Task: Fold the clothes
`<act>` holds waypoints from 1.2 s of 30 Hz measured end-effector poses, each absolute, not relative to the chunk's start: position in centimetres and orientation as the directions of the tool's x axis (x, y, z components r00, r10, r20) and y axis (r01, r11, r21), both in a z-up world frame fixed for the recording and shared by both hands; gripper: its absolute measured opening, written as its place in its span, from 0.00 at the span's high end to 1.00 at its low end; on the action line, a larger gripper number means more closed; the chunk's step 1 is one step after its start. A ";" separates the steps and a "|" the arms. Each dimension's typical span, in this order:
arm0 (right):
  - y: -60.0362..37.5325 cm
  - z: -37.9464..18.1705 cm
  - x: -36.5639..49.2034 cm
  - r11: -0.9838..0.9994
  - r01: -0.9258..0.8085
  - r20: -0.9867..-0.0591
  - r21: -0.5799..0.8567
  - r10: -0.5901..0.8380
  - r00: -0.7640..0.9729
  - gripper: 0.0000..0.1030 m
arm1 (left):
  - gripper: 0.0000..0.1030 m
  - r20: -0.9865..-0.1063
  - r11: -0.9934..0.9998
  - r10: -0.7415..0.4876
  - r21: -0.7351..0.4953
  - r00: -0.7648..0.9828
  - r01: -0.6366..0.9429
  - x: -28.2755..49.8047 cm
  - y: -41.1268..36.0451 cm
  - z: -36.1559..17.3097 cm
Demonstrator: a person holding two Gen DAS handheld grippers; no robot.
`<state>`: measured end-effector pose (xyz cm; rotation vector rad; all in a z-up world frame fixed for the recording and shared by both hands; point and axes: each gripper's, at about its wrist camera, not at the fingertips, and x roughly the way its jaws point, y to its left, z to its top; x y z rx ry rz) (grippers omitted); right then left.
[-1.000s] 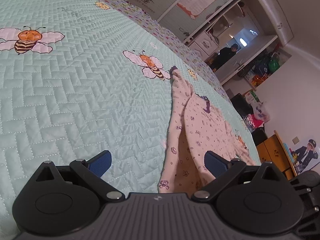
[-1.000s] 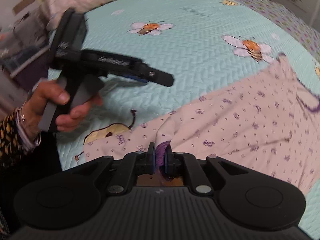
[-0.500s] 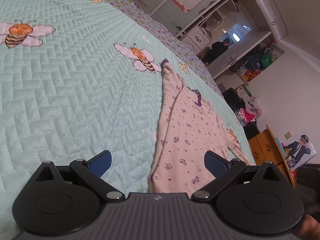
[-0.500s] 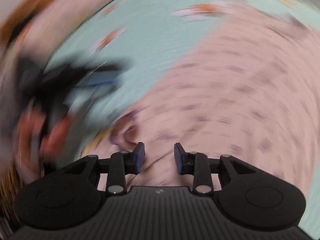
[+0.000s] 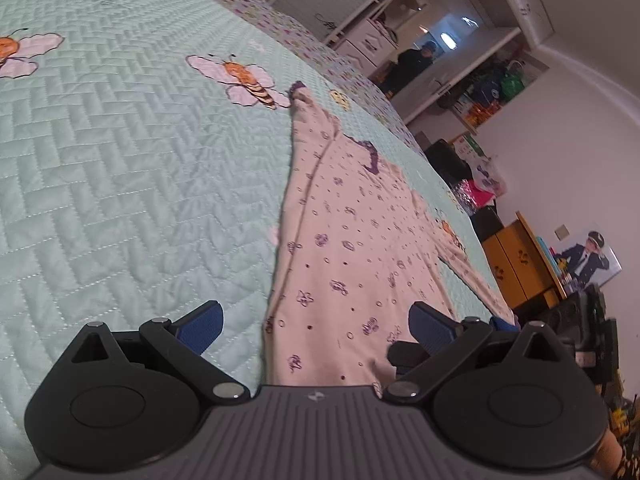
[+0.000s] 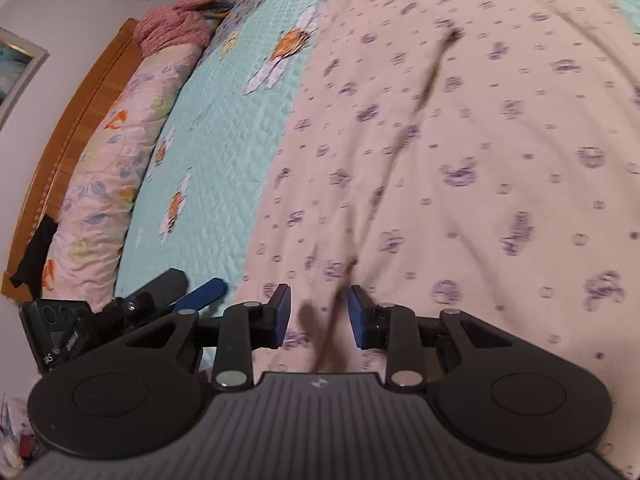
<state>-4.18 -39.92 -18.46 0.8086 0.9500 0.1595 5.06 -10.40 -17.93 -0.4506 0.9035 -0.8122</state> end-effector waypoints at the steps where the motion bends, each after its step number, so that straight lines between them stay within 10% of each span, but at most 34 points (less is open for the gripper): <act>1: -39.6 -18.4 -3.9 0.708 0.212 -0.666 0.674 0.457 0.589 0.88 | 0.02 -0.511 0.623 -0.782 -0.653 0.356 0.431 5.0 -10.5 -17.9; 2: -39.1 -18.3 -3.6 0.717 0.211 -0.675 0.664 0.453 0.583 1.00 | 0.02 -0.510 0.620 -0.785 -0.654 0.352 0.433 5.0 -10.6 -18.0; 16: -41.6 -17.4 -4.1 0.781 0.274 -0.744 0.561 0.332 0.580 0.91 | 0.02 -0.519 0.625 -0.780 -0.651 0.349 0.431 5.2 -10.5 -18.1; 26: -37.2 -15.7 -8.9 0.738 0.059 -0.588 0.672 0.485 0.647 0.83 | 0.01 -0.274 0.360 -0.929 -0.830 0.251 0.426 4.6 -11.1 -17.0; 36: -42.2 -17.8 -9.5 0.635 0.179 -0.552 0.751 0.457 0.697 0.82 | 0.02 -0.477 0.479 -0.869 -0.743 0.132 0.468 3.8 -15.9 -19.1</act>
